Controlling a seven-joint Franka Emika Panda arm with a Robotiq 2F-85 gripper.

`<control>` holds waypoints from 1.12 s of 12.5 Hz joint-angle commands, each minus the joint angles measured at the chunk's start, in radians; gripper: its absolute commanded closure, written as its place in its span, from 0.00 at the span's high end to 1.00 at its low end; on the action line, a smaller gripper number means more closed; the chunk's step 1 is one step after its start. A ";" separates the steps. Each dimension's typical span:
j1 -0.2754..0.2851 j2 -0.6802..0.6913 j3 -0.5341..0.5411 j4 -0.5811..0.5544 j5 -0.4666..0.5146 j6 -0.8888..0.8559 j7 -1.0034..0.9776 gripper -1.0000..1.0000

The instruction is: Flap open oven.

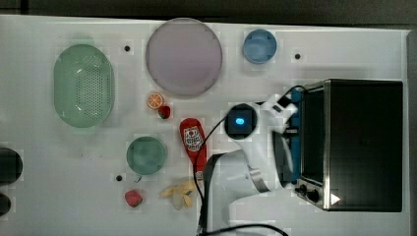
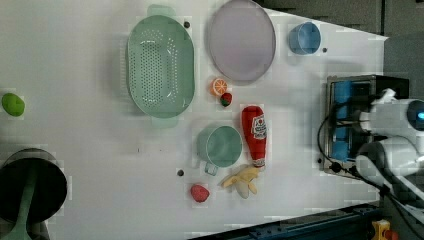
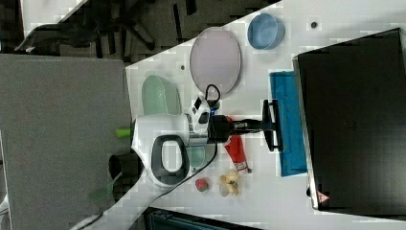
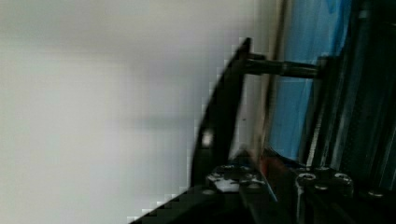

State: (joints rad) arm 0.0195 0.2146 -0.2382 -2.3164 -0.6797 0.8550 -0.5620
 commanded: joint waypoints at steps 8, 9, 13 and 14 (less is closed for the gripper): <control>0.127 0.278 0.088 0.051 -0.354 -0.048 0.703 0.18; 0.133 0.292 0.088 0.059 -0.353 -0.043 0.703 0.18; 0.131 0.262 0.085 0.061 -0.341 0.010 0.703 0.18; 0.126 0.230 0.084 0.061 -0.318 0.021 0.703 0.18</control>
State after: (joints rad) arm 0.1553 0.4956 -0.1506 -2.2715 -0.9951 0.8545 0.0883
